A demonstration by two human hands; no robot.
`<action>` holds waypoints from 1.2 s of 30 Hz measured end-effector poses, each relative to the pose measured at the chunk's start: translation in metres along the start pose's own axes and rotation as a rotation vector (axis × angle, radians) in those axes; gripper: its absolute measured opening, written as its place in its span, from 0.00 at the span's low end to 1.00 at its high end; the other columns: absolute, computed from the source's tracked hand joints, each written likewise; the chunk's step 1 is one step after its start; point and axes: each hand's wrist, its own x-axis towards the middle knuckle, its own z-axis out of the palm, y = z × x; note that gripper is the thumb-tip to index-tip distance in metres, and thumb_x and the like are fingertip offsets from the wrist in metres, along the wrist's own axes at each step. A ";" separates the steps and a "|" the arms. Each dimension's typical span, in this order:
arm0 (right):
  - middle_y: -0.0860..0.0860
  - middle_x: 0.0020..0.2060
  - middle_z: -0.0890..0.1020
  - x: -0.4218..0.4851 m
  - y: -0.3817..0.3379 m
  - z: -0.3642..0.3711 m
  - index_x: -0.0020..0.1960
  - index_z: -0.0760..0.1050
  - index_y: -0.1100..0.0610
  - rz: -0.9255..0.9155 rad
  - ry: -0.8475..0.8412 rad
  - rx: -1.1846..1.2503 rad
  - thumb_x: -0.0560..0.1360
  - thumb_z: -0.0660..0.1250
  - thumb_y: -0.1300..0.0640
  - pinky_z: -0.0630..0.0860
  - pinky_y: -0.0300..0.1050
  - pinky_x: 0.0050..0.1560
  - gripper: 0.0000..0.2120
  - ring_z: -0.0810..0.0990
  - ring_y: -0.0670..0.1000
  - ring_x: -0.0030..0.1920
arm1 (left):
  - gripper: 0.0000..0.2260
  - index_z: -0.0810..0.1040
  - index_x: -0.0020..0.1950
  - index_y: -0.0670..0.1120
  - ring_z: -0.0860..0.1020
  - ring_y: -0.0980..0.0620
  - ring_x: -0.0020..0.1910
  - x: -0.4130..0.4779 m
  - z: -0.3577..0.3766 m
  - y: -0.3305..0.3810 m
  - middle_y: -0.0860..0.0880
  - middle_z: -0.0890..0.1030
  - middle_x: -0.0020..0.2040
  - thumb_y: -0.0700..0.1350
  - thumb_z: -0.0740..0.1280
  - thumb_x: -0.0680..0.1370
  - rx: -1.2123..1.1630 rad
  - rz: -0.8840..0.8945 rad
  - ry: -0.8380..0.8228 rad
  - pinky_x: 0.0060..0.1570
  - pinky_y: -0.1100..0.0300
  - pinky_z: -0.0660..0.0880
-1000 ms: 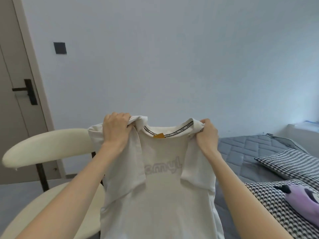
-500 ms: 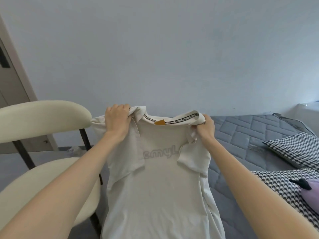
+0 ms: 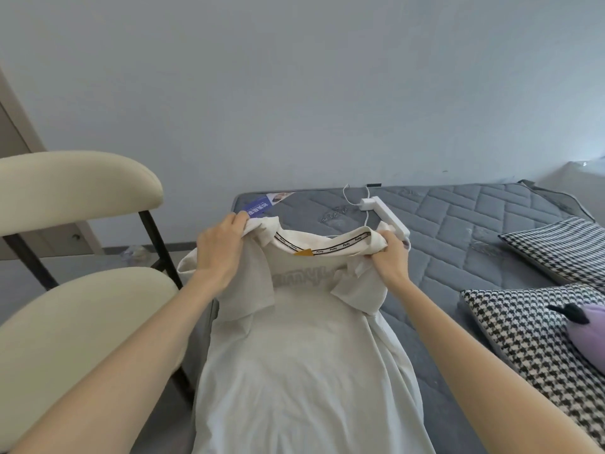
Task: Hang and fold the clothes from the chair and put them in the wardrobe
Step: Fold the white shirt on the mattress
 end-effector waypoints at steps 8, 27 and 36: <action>0.51 0.53 0.81 -0.089 0.070 0.000 0.43 0.74 0.46 0.017 -0.039 -0.135 0.69 0.62 0.63 0.72 0.44 0.40 0.12 0.79 0.53 0.49 | 0.19 0.72 0.47 0.48 0.77 0.44 0.29 -0.116 0.018 0.008 0.50 0.76 0.40 0.36 0.77 0.63 -0.025 0.193 -0.092 0.22 0.62 0.59; 0.49 0.54 0.77 -0.134 0.114 -0.005 0.54 0.76 0.48 0.171 -0.369 -1.313 0.77 0.60 0.48 0.61 0.61 0.64 0.09 0.75 0.56 0.56 | 0.11 0.80 0.46 0.52 0.77 0.53 0.49 -0.218 0.048 -0.002 0.52 0.79 0.49 0.57 0.64 0.77 -0.462 -0.241 -0.747 0.49 0.57 0.73; 0.58 0.65 0.70 -0.082 0.121 0.009 0.68 0.68 0.58 0.046 -0.105 -0.846 0.78 0.57 0.60 0.66 0.51 0.60 0.19 0.66 0.59 0.64 | 0.28 0.62 0.73 0.38 0.67 0.37 0.68 -0.180 0.091 -0.009 0.37 0.66 0.71 0.53 0.61 0.80 -0.549 -0.936 -0.596 0.66 0.49 0.66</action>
